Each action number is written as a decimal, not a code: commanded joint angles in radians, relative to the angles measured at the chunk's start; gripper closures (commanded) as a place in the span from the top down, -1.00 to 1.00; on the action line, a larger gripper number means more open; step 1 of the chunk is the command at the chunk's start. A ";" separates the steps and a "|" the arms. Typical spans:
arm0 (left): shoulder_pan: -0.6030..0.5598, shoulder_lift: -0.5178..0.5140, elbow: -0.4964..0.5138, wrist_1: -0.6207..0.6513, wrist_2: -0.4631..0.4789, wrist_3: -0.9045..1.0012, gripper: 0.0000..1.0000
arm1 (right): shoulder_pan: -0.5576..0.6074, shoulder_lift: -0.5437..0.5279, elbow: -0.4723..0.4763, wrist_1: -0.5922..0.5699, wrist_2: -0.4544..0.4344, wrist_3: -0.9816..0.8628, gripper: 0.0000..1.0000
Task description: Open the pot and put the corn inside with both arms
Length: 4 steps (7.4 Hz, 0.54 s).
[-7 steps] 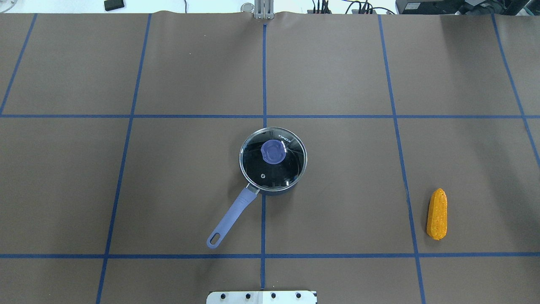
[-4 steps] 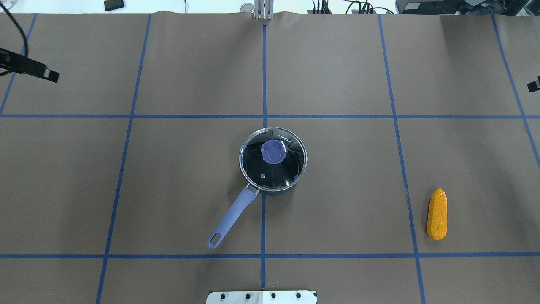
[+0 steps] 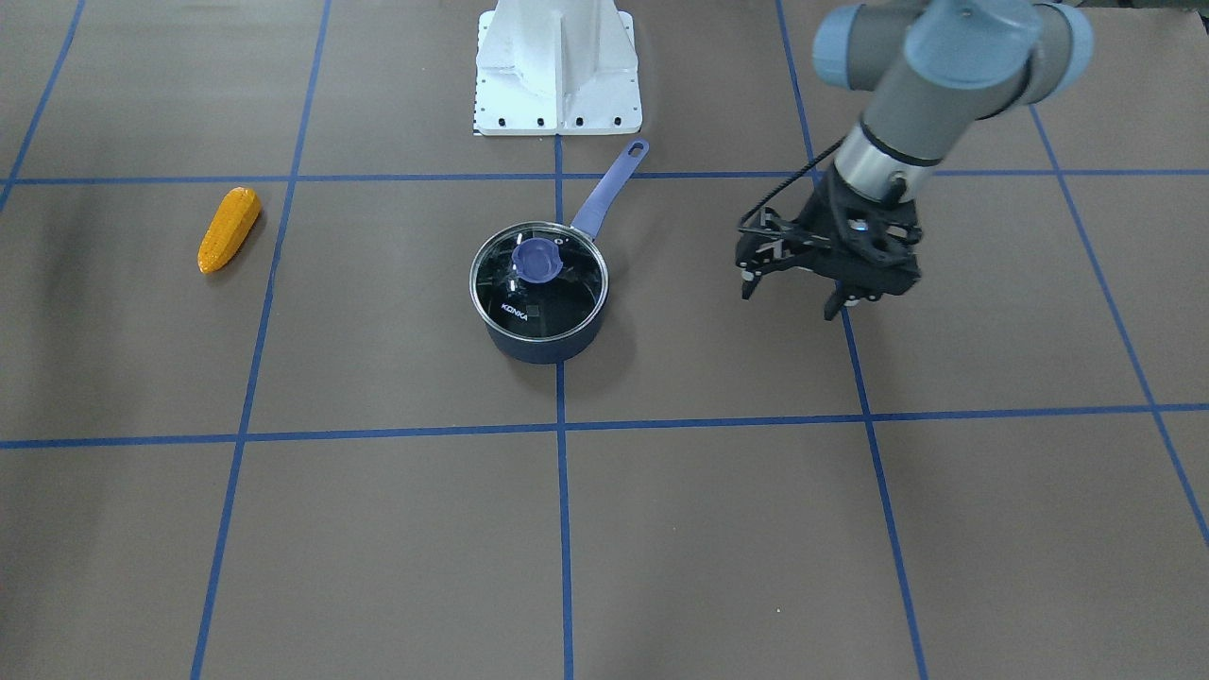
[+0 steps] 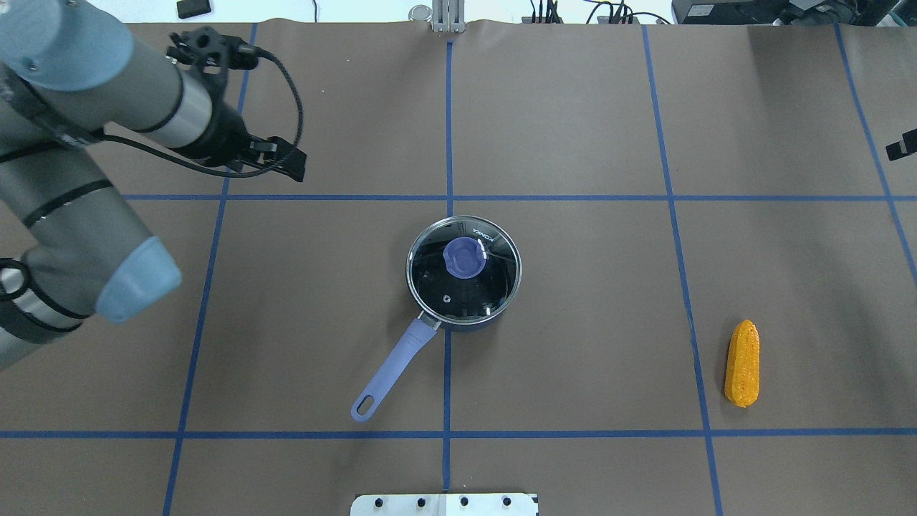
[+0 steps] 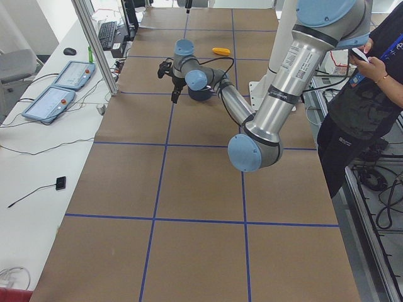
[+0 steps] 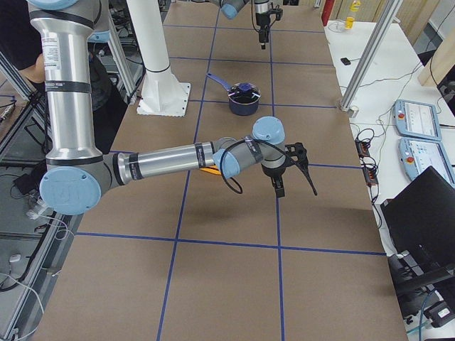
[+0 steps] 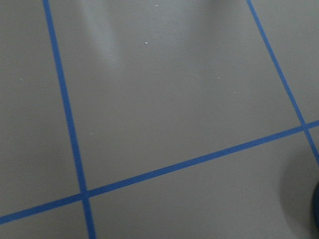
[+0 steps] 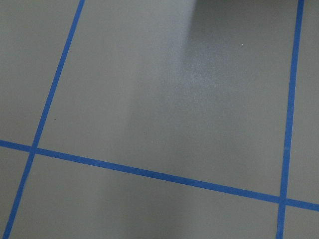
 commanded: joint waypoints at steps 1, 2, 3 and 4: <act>0.142 -0.228 0.123 0.088 0.080 -0.222 0.98 | -0.001 0.000 -0.001 0.001 0.000 0.000 1.00; 0.179 -0.323 0.226 0.088 0.123 -0.314 0.98 | -0.001 0.000 -0.002 -0.001 0.000 0.000 1.00; 0.222 -0.373 0.282 0.088 0.152 -0.423 0.98 | -0.001 0.000 -0.002 -0.001 0.000 0.000 1.00; 0.225 -0.395 0.301 0.092 0.151 -0.485 0.98 | -0.003 -0.001 -0.002 0.001 0.000 0.000 1.00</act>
